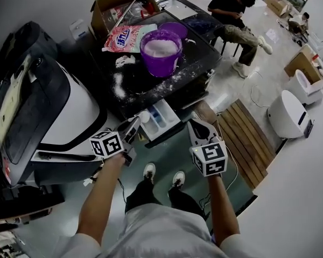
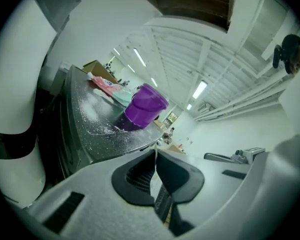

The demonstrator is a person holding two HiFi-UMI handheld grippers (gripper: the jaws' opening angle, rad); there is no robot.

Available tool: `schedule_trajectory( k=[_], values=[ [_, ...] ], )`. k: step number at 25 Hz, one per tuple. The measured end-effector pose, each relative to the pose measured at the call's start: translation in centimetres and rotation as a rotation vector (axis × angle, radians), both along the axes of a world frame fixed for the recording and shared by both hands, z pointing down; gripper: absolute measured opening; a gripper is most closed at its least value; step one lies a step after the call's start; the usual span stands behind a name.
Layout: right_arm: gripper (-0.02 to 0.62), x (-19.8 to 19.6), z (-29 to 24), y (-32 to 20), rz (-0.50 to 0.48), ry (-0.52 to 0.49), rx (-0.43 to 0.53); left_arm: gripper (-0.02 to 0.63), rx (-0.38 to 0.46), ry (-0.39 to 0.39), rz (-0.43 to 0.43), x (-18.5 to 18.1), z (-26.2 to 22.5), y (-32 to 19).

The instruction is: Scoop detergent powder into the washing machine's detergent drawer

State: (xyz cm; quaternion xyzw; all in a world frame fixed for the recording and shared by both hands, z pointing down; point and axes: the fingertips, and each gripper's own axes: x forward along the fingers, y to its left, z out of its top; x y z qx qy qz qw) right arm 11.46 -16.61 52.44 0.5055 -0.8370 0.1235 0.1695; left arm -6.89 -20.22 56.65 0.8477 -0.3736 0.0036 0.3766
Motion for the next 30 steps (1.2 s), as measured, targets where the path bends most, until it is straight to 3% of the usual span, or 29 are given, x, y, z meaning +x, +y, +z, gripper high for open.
schedule_trajectory(
  k=[13,23,30],
  values=[
    [0.006,-1.4,4.9,-0.5,-0.126,-0.031,-0.048,0.014,0.071,-0.272,0.048,0.9,4.4,0.2],
    [0.006,-1.4,6.1,0.5,-0.13,-0.041,-0.07,0.014,0.178,-0.628,0.238,1.7,7.1,-0.2],
    [0.006,-0.9,7.2,1.2,-0.132,-0.031,-0.085,0.014,0.257,-0.801,0.359,2.5,8.3,-0.2]
  ],
)
